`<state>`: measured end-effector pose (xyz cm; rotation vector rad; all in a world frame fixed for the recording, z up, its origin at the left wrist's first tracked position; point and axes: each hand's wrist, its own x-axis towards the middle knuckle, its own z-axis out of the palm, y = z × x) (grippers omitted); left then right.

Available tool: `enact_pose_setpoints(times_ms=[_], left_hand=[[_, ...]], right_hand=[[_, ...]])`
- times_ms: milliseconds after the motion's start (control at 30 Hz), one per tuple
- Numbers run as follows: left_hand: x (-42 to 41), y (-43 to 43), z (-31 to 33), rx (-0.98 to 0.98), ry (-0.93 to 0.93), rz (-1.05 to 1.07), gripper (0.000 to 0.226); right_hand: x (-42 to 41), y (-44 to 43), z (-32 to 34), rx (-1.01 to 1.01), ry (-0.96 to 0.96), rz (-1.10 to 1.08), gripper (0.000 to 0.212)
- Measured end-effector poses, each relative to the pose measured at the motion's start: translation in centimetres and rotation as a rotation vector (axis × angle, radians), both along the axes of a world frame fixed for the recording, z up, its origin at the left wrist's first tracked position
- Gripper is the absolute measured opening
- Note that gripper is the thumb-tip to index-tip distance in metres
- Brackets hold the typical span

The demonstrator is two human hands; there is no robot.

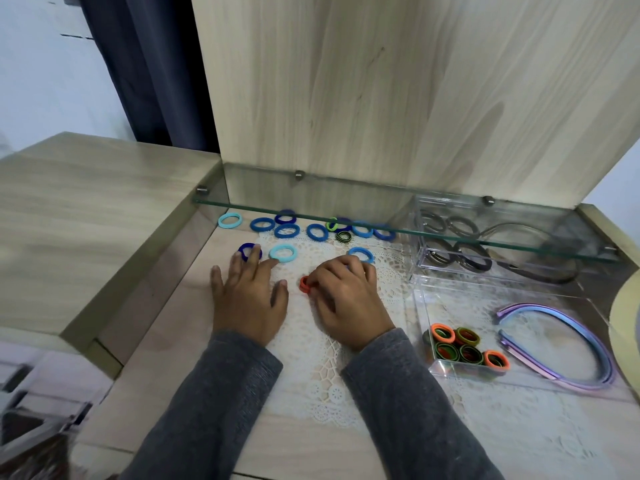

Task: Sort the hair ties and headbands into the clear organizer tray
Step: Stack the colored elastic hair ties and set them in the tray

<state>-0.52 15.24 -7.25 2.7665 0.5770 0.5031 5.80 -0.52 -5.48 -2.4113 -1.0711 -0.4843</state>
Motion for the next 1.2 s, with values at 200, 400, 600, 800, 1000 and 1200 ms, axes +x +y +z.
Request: enact_pose_setpoints(times_ms=[200, 400, 600, 800, 1000, 1200], left_hand=[[0.9, -0.1, 0.3, 0.033, -0.012, -0.009, 0.043], [4.6, 0.3, 1.4, -0.012, 0.105, -0.027, 0.05], [7.6, 0.9, 2.1, -0.029, 0.087, -0.154, 0.043], [10.4, 0.9, 3.2, -0.07, 0.037, -0.29, 0.036], [12.1, 0.4, 3.0, -0.085, 0.057, -0.386, 0.039], [12.8, 0.8, 2.3, -0.034, 0.015, -0.45, 0.052]], right_hand=[[1.0, -0.1, 0.4, 0.097, 0.031, -0.231, 0.021], [3.2, 0.4, 0.2, -0.032, 0.158, -0.511, 0.04], [4.7, 1.0, 0.1, -0.067, 0.171, -0.539, 0.042], [5.4, 1.4, -0.5, -0.094, 0.162, -0.534, 0.041], [5.2, 1.5, -0.6, -0.08, 0.161, -0.492, 0.037], [5.2, 1.7, -0.8, -0.021, 0.13, -0.477, 0.032]])
